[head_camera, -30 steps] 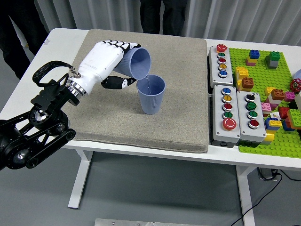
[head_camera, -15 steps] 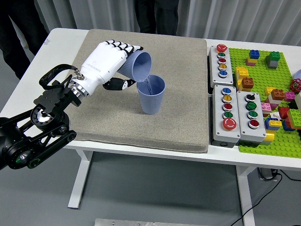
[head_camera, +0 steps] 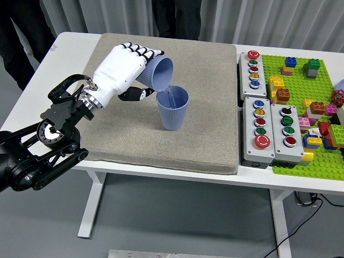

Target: Pick cup pour cup place

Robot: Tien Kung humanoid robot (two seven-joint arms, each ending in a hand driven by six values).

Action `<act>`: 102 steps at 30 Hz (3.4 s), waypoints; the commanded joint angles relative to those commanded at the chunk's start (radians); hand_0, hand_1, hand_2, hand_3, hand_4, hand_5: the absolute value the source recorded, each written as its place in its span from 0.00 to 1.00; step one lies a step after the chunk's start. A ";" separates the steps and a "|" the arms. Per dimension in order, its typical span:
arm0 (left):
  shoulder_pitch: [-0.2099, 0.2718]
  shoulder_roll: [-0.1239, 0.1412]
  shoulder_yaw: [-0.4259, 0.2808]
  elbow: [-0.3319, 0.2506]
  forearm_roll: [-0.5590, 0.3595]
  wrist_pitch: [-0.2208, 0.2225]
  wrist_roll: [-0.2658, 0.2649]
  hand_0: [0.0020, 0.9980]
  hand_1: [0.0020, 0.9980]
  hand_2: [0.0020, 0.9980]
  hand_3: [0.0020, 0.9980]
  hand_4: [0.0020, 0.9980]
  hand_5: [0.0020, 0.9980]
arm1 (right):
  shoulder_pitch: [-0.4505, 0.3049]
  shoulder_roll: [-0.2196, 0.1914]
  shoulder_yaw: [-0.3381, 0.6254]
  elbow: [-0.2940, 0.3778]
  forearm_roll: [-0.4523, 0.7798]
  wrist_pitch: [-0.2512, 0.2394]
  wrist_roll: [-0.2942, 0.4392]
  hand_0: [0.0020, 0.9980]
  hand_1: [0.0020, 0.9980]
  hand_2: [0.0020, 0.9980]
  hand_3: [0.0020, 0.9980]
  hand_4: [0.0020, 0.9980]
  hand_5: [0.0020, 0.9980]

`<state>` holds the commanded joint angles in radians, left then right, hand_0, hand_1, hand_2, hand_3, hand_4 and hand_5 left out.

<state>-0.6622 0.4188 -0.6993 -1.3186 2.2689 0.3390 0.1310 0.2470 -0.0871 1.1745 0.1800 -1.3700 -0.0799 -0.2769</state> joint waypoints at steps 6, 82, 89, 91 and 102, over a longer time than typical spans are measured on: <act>-0.004 0.002 0.020 0.006 0.000 0.034 0.005 0.53 0.48 0.48 0.50 0.64 0.05 | -0.004 0.001 -0.003 0.000 -0.001 0.000 0.000 0.67 0.63 0.56 0.56 0.00 0.10; -0.118 0.042 0.190 0.028 0.000 0.079 0.034 0.53 0.49 0.49 0.50 0.64 0.06 | -0.007 0.003 -0.025 0.000 0.020 -0.003 0.000 0.67 0.63 0.56 0.56 0.00 0.10; -0.118 0.043 0.178 0.026 0.000 0.084 0.029 0.53 0.49 0.49 0.50 0.64 0.06 | -0.002 0.003 -0.025 0.000 0.025 -0.005 0.000 0.68 0.63 0.56 0.56 0.00 0.10; -0.117 0.046 0.168 0.024 -0.013 0.097 0.025 0.53 0.49 0.49 0.50 0.64 0.06 | -0.001 0.003 -0.026 0.000 0.027 -0.005 0.001 0.68 0.63 0.56 0.56 0.00 0.10; -0.077 0.037 0.026 0.043 -0.414 0.223 -0.086 0.53 0.50 0.50 0.50 0.64 0.07 | 0.000 0.002 -0.025 0.000 0.027 -0.005 0.001 0.67 0.63 0.56 0.56 0.00 0.10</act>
<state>-0.7390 0.4561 -0.6732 -1.2760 1.8545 0.5624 0.0454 0.2465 -0.0848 1.1495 0.1800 -1.3432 -0.0844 -0.2757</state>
